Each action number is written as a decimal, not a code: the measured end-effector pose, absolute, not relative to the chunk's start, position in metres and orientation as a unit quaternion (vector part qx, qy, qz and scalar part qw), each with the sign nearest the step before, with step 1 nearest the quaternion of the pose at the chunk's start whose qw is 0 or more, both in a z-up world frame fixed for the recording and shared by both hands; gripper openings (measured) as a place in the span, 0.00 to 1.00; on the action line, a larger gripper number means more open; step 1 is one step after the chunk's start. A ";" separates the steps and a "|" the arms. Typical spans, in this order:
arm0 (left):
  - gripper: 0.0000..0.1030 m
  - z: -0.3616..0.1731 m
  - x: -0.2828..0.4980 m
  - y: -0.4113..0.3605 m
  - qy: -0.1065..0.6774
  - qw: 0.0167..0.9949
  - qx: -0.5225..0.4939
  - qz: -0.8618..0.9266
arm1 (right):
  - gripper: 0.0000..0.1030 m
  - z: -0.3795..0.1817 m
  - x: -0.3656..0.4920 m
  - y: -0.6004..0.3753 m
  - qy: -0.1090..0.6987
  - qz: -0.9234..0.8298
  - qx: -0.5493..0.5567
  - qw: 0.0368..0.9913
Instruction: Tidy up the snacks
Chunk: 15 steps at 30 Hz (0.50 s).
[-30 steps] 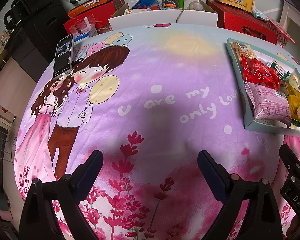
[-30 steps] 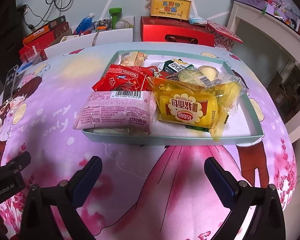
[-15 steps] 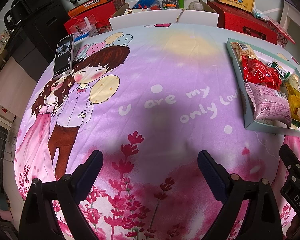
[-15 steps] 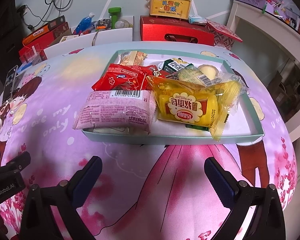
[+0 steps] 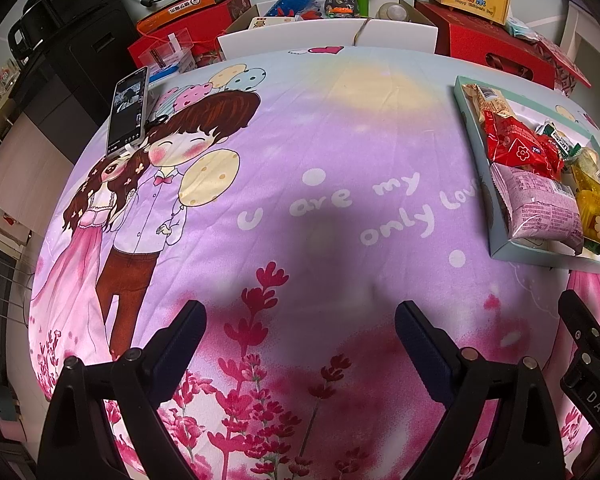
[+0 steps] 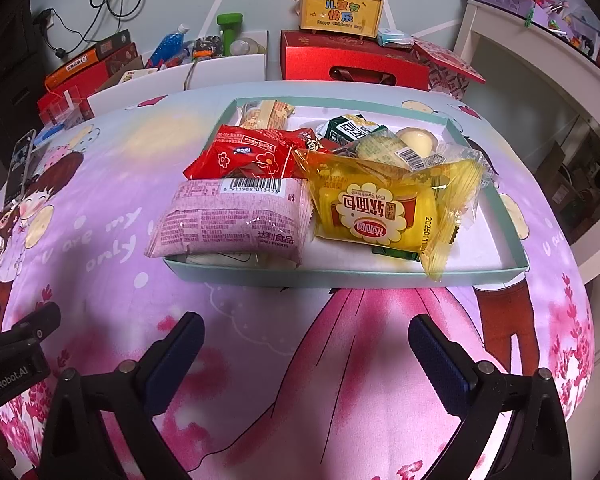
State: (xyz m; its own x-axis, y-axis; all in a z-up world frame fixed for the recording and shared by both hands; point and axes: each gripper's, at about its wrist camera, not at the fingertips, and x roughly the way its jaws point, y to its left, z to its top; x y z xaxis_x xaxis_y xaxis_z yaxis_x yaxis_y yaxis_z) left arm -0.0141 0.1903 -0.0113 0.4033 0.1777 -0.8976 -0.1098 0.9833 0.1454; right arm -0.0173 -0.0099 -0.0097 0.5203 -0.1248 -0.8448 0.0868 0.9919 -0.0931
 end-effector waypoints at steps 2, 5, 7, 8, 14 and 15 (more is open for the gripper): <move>0.93 -0.011 -0.014 0.190 0.539 0.837 0.031 0.086 | 1.00 -0.010 -0.017 -0.010 0.486 -0.061 -0.020 0.872; 0.93 -0.011 -0.014 0.190 0.539 0.837 0.032 0.086 | 1.00 -0.010 -0.017 -0.010 0.486 -0.061 -0.020 0.872; 0.93 -0.011 -0.014 0.190 0.539 0.837 0.031 0.086 | 1.00 -0.011 -0.017 -0.010 0.487 -0.061 -0.021 0.871; 0.93 -0.011 -0.014 0.190 0.539 0.837 0.032 0.086 | 1.00 -0.011 -0.018 -0.010 0.487 -0.060 -0.021 0.871; 0.93 -0.011 -0.014 0.190 0.539 0.837 0.031 0.086 | 1.00 -0.011 -0.019 -0.009 0.487 -0.059 -0.021 0.871; 0.93 -0.011 -0.014 0.191 0.539 0.837 0.031 0.086 | 1.00 -0.011 -0.018 -0.010 0.487 -0.060 -0.021 0.871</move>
